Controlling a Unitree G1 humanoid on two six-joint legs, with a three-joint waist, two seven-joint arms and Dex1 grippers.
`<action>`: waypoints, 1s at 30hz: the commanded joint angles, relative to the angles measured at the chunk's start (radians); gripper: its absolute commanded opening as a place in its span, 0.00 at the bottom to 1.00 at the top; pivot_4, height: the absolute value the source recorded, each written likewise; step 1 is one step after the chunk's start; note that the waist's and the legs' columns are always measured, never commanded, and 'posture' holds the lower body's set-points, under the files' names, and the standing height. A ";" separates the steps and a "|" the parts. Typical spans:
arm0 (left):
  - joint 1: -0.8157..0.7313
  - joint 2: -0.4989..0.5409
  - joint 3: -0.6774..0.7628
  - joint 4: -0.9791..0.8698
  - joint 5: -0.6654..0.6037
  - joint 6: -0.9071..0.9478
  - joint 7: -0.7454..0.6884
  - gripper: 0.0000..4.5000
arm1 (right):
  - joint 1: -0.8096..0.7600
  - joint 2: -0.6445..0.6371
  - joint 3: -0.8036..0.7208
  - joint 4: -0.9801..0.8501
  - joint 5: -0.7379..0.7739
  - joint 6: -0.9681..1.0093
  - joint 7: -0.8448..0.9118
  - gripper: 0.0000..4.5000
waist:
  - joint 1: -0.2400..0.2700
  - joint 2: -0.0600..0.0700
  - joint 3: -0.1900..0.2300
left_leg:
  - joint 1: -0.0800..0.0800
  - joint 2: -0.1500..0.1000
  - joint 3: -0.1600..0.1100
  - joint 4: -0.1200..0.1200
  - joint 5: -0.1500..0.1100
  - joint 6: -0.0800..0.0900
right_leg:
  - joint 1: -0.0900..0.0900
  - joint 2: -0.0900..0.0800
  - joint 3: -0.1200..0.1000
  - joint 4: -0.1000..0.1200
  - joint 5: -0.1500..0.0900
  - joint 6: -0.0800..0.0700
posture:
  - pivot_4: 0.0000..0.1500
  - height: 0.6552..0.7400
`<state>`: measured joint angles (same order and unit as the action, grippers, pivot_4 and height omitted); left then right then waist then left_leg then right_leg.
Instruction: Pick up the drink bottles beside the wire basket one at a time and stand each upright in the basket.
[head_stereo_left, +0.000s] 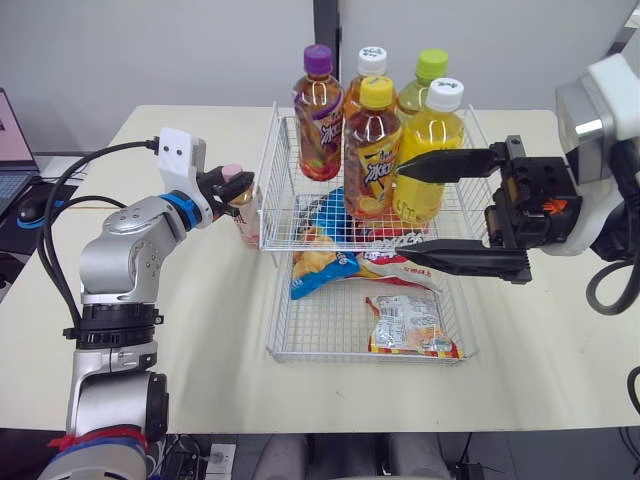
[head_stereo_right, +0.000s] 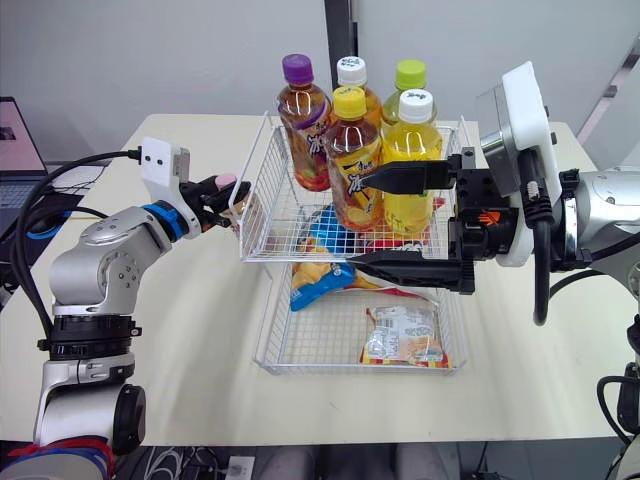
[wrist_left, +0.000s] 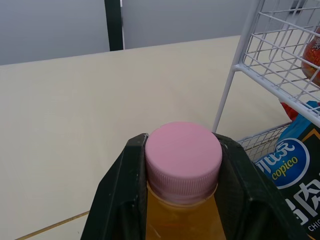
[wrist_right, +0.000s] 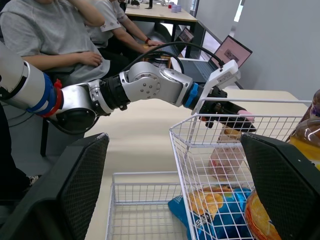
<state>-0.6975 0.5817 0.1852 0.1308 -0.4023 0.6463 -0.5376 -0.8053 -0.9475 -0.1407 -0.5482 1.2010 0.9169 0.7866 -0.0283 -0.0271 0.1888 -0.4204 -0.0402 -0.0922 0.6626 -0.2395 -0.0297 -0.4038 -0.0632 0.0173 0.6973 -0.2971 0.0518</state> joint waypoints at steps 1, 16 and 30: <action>0.001 0.032 0.056 -0.082 -0.031 -0.010 -0.016 0.30 | -0.004 -0.020 -0.047 -0.019 0.008 -0.012 0.003 1.00 | 0.000 0.000 0.000 | 0.000 0.000 0.000 0.000 0.000 0.000 | 0.000 0.000 0.000 0.000 0.000 0.000 | 1.00 1.00; -0.099 0.399 0.252 -0.230 -0.310 0.244 -0.235 0.30 | 0.044 -0.129 -0.116 0.015 0.001 -0.006 0.097 1.00 | 0.001 0.000 0.000 | -0.002 0.000 -0.001 0.000 0.000 0.000 | -0.001 0.001 -0.001 -0.001 0.000 0.000 | 1.00 1.00; -0.499 0.620 0.058 -0.056 -0.400 0.430 -0.479 0.30 | -0.020 -0.139 -0.136 0.071 0.061 0.005 0.079 1.00 | -0.004 0.000 0.001 | -0.001 0.002 0.000 0.000 0.000 0.000 | -0.001 0.004 -0.001 0.000 0.000 0.000 | 1.00 1.00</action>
<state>-1.1346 1.1808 0.2117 0.0752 -0.7874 1.0854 -1.0038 -0.8059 -1.0823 -0.2522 -0.4774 1.2492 0.9272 0.8694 -0.0325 -0.0273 0.1894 -0.4223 -0.0385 -0.0926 0.6625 -0.2396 -0.0296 -0.4049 -0.0595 0.0168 0.6971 -0.2973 0.0517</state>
